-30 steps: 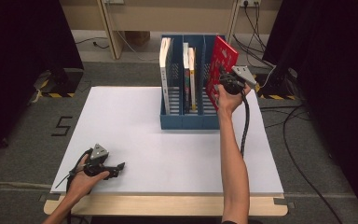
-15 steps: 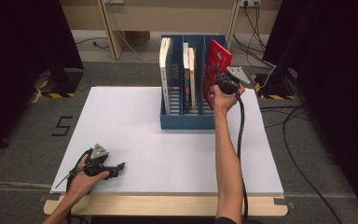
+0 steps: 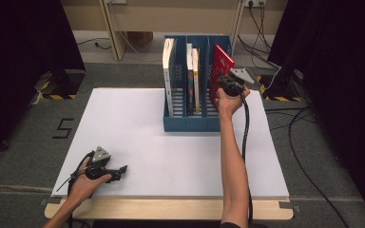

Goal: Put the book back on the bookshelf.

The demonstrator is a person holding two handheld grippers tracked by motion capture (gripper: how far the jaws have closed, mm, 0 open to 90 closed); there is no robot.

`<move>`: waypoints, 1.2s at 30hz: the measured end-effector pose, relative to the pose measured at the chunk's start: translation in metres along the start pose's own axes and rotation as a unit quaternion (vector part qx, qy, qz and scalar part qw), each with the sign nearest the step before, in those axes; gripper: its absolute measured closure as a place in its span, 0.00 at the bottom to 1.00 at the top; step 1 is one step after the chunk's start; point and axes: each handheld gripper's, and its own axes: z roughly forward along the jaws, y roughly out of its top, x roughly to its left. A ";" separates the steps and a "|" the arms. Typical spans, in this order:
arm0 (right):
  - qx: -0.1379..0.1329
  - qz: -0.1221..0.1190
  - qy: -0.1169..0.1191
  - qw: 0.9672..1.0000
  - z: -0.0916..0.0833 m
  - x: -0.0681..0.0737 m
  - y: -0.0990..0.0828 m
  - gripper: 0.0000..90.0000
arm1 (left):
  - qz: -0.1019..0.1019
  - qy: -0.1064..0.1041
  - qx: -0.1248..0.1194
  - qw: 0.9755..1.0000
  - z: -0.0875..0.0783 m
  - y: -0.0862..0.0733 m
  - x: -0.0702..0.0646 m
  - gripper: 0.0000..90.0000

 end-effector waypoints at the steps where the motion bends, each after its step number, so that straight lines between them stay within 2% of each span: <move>1: 0.001 0.004 0.001 1.000 -0.001 0.000 0.001 0.85 | 0.000 0.000 0.000 1.000 0.000 0.000 0.000 0.16; 5: 0.006 0.003 0.007 1.000 -0.006 -0.001 0.004 0.84 | 0.000 0.000 0.000 1.000 0.000 0.000 0.000 0.16; 10: 0.012 -0.017 0.015 1.000 -0.015 0.001 0.009 0.83 | 0.001 0.001 0.001 1.000 0.000 0.000 0.000 0.16; 16: 0.015 -0.010 0.027 0.999 -0.023 0.002 0.004 0.83 | 0.002 0.001 0.001 1.000 0.000 0.000 0.000 0.16; 21: 0.014 0.006 0.038 0.999 -0.028 -0.002 0.003 0.80 | 0.002 0.001 0.001 1.000 0.000 0.000 0.000 0.16; 27: 0.021 0.000 0.045 0.999 -0.037 -0.001 -0.002 0.75 | 0.002 0.001 0.001 1.000 0.000 0.000 0.000 0.16; 30: 0.020 -0.011 0.046 0.999 -0.043 -0.001 -0.005 0.74 | 0.002 0.001 0.001 1.000 0.000 0.000 0.000 0.16; 36: 0.029 -0.003 0.059 0.998 -0.054 -0.007 -0.011 0.72 | 0.002 0.001 0.001 1.000 0.000 0.000 0.000 0.16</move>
